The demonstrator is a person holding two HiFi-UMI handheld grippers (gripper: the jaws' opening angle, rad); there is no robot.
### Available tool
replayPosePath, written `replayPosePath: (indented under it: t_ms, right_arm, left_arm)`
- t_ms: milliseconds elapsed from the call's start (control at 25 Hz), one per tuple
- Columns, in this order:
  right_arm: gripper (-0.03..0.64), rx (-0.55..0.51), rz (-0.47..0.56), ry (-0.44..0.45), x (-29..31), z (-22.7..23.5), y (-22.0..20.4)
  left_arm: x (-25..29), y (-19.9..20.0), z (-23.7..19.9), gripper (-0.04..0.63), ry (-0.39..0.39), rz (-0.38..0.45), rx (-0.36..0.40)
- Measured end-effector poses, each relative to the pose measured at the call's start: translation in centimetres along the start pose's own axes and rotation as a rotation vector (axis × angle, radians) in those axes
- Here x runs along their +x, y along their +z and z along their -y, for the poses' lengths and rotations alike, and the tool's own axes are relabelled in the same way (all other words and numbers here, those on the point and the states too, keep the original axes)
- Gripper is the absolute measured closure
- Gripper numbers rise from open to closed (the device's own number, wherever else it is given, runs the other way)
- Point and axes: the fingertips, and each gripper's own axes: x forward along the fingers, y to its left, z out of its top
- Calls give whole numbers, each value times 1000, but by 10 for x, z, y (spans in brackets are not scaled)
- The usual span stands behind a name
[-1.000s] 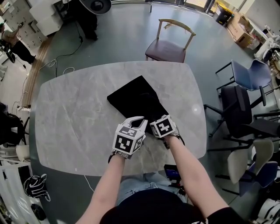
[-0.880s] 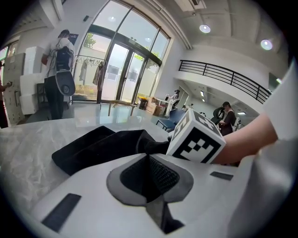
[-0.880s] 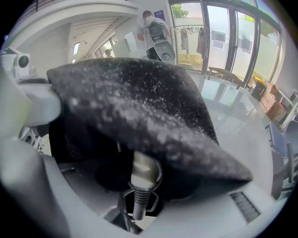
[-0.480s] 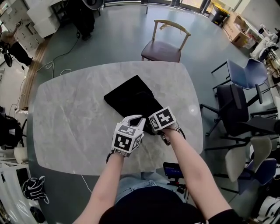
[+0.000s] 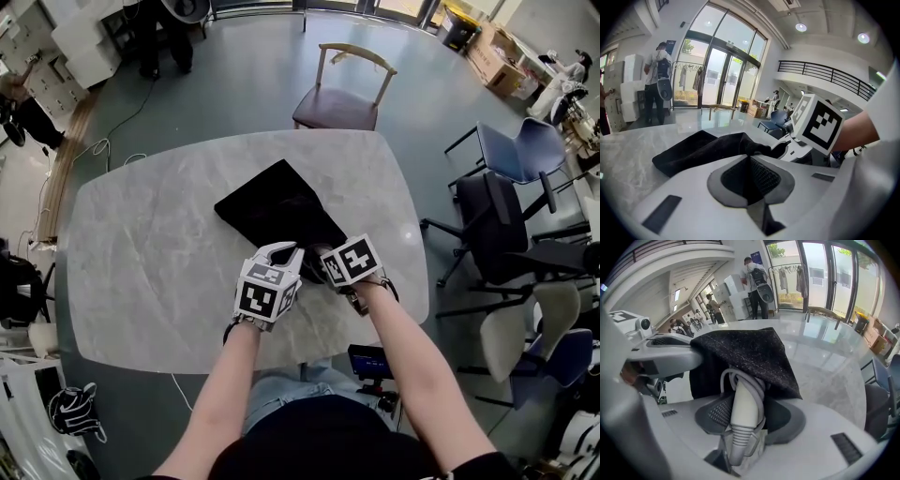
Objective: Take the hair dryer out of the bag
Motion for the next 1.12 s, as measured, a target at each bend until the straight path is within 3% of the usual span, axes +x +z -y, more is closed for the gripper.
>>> replayPosePath:
  t_ms: [680,960,1120]
  right_arm:
    - [417,-84,-3,-21,-35,-4,-39]
    - [417,-90,-7,-32,-50,-6,-60]
    - [417,-43,-7,-13,-57,-1,-74]
  left_arm:
    - [-7,-6,-3,572,36,6,5]
    - [-14,-11,1,572,42,-10,35]
    - [-20,-17,5,572,67,-47,93]
